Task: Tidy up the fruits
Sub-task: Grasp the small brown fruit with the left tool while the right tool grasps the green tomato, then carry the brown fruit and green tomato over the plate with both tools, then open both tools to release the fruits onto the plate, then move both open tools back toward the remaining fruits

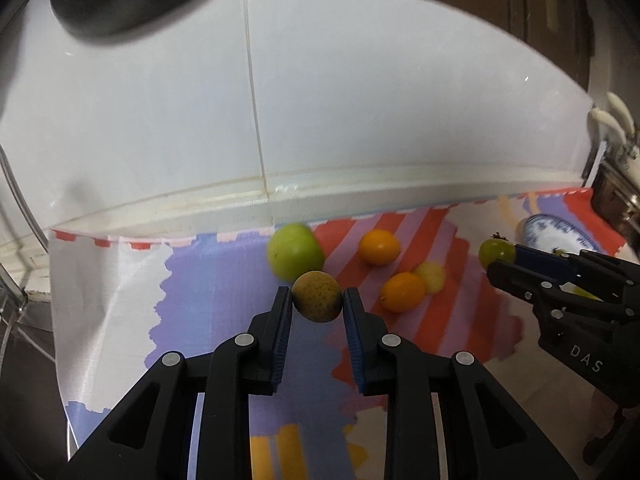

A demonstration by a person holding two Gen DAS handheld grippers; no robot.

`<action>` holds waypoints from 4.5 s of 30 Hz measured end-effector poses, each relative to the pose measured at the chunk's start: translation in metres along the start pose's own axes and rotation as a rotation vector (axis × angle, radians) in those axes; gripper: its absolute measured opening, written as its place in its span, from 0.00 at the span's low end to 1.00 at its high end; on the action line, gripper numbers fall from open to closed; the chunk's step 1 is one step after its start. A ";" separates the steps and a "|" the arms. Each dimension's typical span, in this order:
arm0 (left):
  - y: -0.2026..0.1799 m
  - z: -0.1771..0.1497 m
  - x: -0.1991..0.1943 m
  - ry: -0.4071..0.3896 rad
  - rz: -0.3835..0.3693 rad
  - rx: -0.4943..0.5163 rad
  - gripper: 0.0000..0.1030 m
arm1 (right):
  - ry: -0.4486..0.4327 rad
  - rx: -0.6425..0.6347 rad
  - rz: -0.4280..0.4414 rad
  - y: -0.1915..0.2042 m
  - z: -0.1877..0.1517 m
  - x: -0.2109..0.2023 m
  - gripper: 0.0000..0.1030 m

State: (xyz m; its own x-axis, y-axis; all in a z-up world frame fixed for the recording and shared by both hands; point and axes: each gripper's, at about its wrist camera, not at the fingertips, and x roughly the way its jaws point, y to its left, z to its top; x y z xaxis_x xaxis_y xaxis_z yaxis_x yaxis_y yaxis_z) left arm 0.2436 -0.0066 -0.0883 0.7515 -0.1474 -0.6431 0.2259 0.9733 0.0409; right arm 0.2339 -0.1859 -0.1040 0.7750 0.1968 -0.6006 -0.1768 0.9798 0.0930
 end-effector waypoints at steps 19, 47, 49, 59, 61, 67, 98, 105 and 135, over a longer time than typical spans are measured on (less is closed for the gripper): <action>-0.067 0.039 -0.078 -0.140 -0.122 0.092 0.26 | -0.156 0.031 -0.041 -0.018 0.001 -0.101 0.28; -0.215 0.053 -0.026 -0.024 -0.305 0.236 0.26 | -0.084 0.144 -0.194 -0.146 -0.035 -0.138 0.28; -0.221 0.053 -0.017 -0.005 -0.308 0.243 0.26 | -0.070 0.153 -0.194 -0.154 -0.037 -0.133 0.28; -0.240 0.053 0.034 0.118 -0.369 0.258 0.26 | -0.006 0.184 -0.183 -0.175 -0.047 -0.103 0.28; -0.242 0.052 0.041 0.139 -0.382 0.260 0.26 | 0.003 0.189 -0.183 -0.177 -0.048 -0.098 0.28; -0.243 0.053 0.046 0.145 -0.392 0.262 0.26 | 0.020 0.201 -0.187 -0.181 -0.049 -0.088 0.28; -0.162 0.050 -0.092 -0.131 -0.219 0.150 0.66 | -0.137 0.111 -0.155 -0.104 -0.027 -0.157 0.47; -0.130 0.041 -0.118 -0.178 -0.148 0.142 0.73 | -0.177 0.086 -0.139 -0.077 -0.019 -0.166 0.55; -0.036 0.037 -0.037 -0.076 -0.134 0.304 0.82 | -0.029 -0.199 -0.048 0.016 0.016 -0.061 0.67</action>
State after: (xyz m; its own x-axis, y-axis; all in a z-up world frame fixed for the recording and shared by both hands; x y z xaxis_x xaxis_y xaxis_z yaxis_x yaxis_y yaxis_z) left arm 0.2303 -0.0431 -0.0373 0.7439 -0.2943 -0.6000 0.4918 0.8489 0.1934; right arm 0.1937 -0.1815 -0.0529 0.8021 0.1533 -0.5772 -0.2532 0.9626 -0.0961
